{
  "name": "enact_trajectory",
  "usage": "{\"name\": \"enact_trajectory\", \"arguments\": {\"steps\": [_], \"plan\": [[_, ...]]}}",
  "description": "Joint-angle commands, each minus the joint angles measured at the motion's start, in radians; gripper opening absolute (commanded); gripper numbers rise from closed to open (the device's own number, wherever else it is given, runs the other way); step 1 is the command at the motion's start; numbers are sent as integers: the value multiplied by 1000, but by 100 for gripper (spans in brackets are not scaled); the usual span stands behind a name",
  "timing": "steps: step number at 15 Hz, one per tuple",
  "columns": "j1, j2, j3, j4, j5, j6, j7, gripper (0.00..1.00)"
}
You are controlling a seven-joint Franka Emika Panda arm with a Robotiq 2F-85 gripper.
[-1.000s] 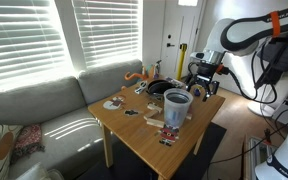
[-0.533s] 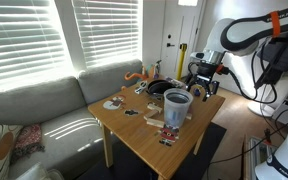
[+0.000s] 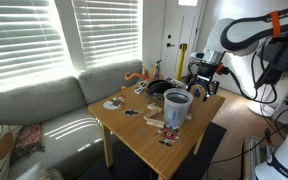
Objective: Place the purple toy inside the silver cup
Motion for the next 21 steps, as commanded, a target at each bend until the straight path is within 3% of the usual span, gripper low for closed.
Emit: {"name": "enact_trajectory", "arguments": {"steps": [1,12,19,20,21], "plan": [[-31,8,31,-1,15,1,-23,100],[-16,112,72,-5,28,142,-165,100],[-9,147,108,-5,30,161,-251,100],[-9,147,113,-5,29,158,-258,97],[-9,146,116,-3,30,154,-265,86]]}}
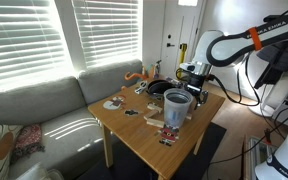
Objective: Place the purple toy inside the silver cup
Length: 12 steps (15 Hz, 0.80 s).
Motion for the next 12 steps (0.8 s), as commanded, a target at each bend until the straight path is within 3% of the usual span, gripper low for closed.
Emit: {"name": "enact_trajectory", "arguments": {"steps": [1,3,8,12], "plan": [[-4,6,22,-2,27,7,-55,72],[-6,1,30,-3,23,5,-61,64],[-8,-11,39,-7,23,10,-63,28],[-12,-68,50,3,13,-45,-23,18]]}}
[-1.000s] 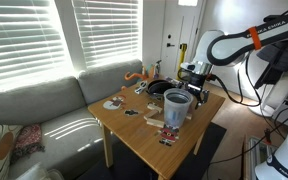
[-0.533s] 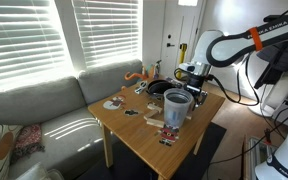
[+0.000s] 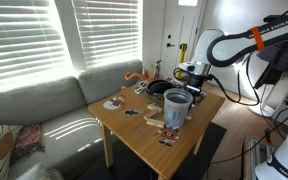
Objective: Place the purple toy inside the silver cup
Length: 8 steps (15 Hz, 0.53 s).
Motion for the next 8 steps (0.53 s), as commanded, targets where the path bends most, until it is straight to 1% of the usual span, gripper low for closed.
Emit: {"name": "enact_trajectory", "arguments": {"steps": [1,2,4,7,8], "plan": [[-13,-94,24,2,7,-71,23,18],[-15,-123,27,5,2,-93,38,17],[-34,-181,42,14,-26,-119,114,16],[-70,-262,59,21,-71,-80,252,16],[-69,-283,56,23,-76,-69,266,16]]}}
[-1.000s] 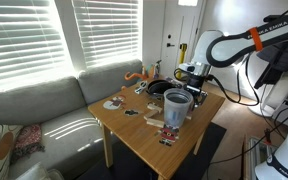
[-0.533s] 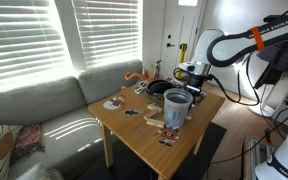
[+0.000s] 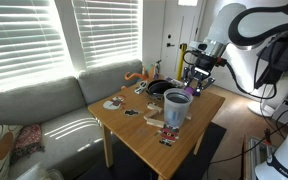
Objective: Place the purple toy inside the silver cup
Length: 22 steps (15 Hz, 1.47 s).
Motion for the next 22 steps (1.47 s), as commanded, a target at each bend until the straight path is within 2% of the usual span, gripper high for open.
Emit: {"name": "enact_trajectory", "arguments": {"steps": [1,4,8,12,13,15,18,20,22], "plan": [[-21,-104,11,-6,-41,37,82,16],[74,-108,-51,-8,52,100,-37,16],[195,-74,-96,-27,168,155,-197,16],[251,-31,-103,-28,259,130,-315,16],[249,-20,-98,-29,268,132,-334,66],[240,-2,-89,-26,283,131,-365,73],[227,4,-75,-26,294,130,-388,95],[218,-29,-60,-37,291,145,-401,100],[196,-73,-38,-52,268,191,-395,100]]}}
